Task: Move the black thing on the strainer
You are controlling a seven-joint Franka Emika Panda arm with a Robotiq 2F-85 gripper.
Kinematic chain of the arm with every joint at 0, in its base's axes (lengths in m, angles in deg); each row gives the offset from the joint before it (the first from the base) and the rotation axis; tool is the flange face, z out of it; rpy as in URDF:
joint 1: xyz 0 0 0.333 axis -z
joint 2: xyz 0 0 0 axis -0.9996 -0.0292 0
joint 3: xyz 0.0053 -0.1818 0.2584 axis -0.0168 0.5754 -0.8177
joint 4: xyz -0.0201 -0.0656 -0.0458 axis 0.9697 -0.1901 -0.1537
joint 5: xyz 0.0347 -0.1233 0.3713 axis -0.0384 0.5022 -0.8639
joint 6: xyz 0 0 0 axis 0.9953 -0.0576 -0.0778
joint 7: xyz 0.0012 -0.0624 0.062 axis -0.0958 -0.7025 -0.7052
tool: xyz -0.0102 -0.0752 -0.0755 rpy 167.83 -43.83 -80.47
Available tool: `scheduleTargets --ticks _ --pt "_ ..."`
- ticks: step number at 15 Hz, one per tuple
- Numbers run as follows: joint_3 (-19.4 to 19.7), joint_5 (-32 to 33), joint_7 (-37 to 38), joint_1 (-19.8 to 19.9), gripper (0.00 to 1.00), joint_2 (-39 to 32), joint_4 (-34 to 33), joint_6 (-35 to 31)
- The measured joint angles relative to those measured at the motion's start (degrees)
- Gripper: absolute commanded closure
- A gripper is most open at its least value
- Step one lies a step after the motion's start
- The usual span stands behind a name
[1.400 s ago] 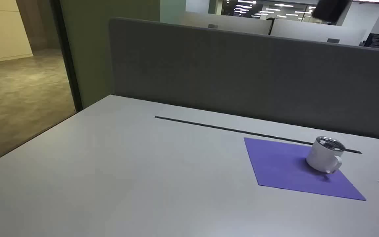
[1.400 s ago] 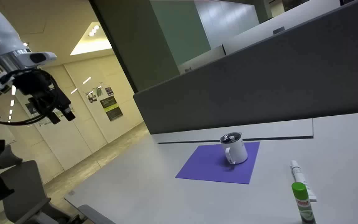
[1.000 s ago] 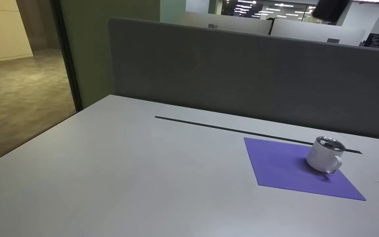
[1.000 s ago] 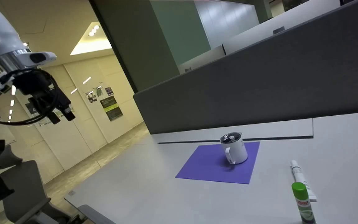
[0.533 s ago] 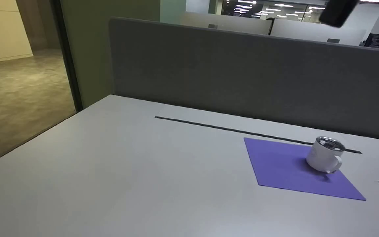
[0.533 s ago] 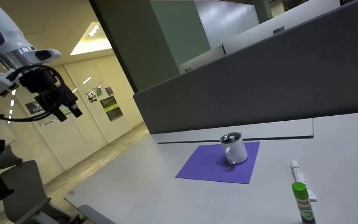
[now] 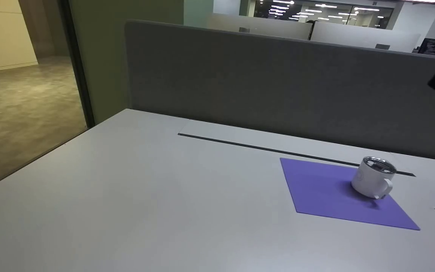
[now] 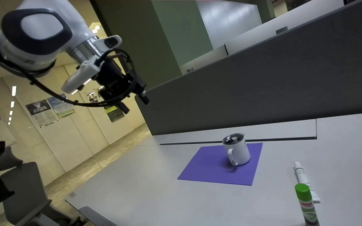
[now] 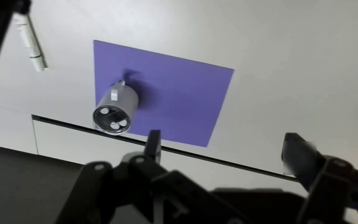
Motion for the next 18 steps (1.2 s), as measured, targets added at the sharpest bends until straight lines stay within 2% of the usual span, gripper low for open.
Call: scheduleTargets --ticks 3,5,7,18 --pt "3.38 4.49 -2.89 3.86 0.0 -10.88 -5.32 -4.75" --pt "3.62 5.74 -1.83 6.41 0.0 -17.24 -9.8 -4.72" --pt "3.61 5.84 -1.55 7.01 0.0 -20.64 -12.39 -4.67" --pt "3.32 5.7 -1.37 6.88 0.0 -21.39 -13.04 -4.46"
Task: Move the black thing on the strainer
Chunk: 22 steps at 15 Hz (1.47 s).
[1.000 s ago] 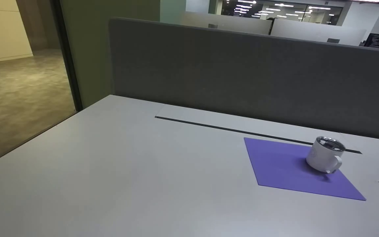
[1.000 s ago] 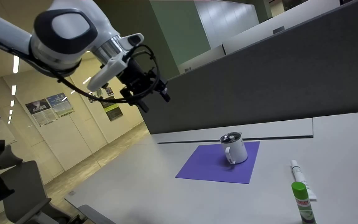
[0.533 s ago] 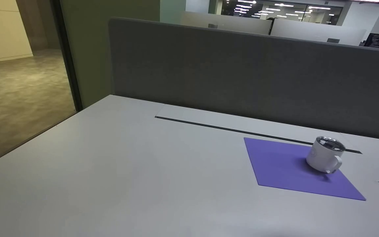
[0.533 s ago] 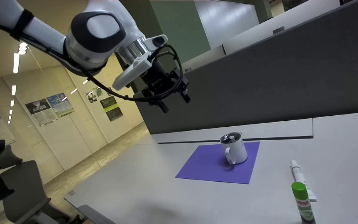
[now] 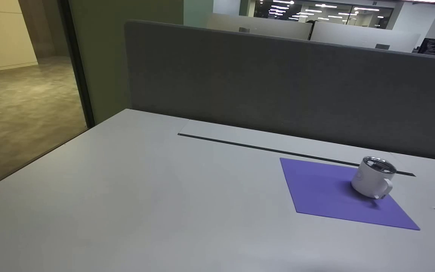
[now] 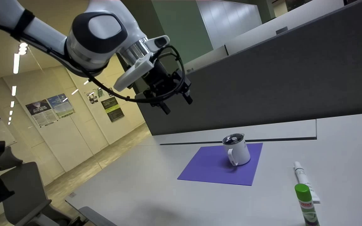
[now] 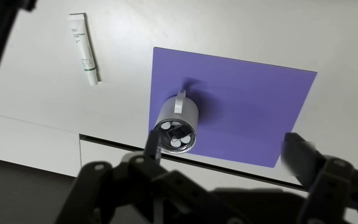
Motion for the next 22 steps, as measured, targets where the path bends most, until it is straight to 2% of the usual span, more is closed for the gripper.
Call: scheduleTargets --ticks 3,6,7,8,13,18,22 --pt "0.03 -1.49 -1.88 -0.35 0.0 -3.11 -2.57 -1.22" --pt "-0.21 -1.91 -3.26 -0.84 0.0 -8.97 -8.06 -2.02" --pt "-0.5 -2.02 -3.73 -0.99 0.25 -11.37 -10.38 -2.15" --pt "-0.92 -1.93 -3.91 -1.05 0.27 -13.95 -12.86 -2.24" --pt "-2.85 -1.24 -4.01 -1.17 0.63 -26.59 -24.44 -2.35" --pt "-3.74 -0.88 -4.09 -0.96 0.98 -35.2 -30.39 -3.29" --pt "-3.78 -0.16 -4.28 -0.5 1.0 -39.51 -31.78 -5.34"
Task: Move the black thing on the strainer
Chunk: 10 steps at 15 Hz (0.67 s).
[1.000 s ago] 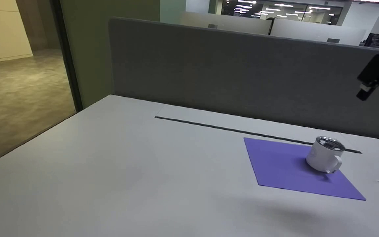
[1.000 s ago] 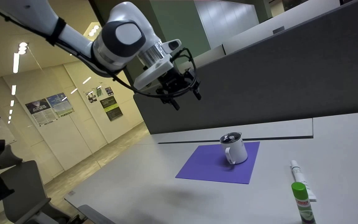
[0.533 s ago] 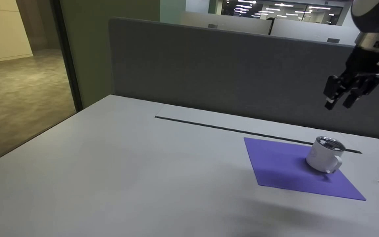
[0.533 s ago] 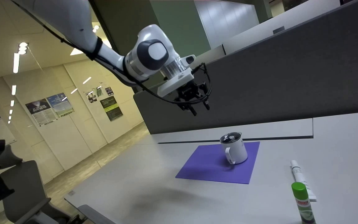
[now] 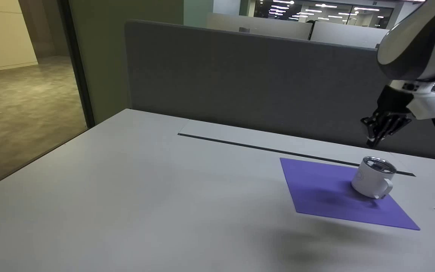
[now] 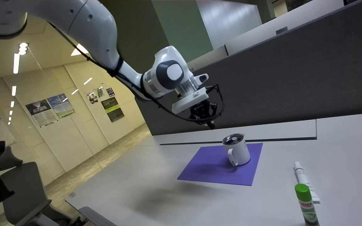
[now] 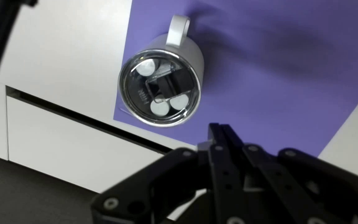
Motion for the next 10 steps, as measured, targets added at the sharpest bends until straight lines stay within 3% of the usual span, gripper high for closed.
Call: scheduleTargets --ticks 10 --pt "0.91 0.32 0.32 0.37 0.99 -2.7 -1.77 1.27"
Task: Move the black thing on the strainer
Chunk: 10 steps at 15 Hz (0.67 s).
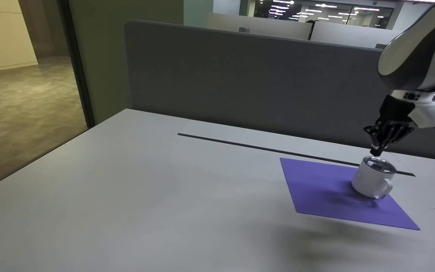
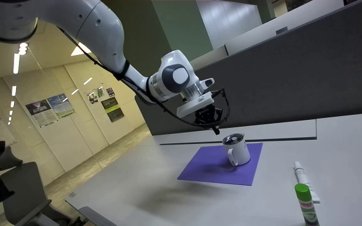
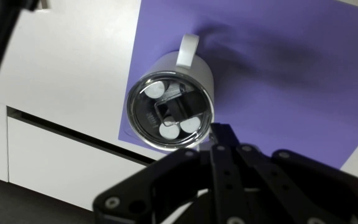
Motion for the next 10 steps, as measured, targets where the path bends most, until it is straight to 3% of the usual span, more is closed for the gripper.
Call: scheduleTargets --ticks 4,10 --pt "-0.14 0.11 -0.06 0.06 1.0 -0.11 0.05 -0.28" --pt "0.78 1.24 0.0 0.1 1.0 -2.44 0.08 -5.95"
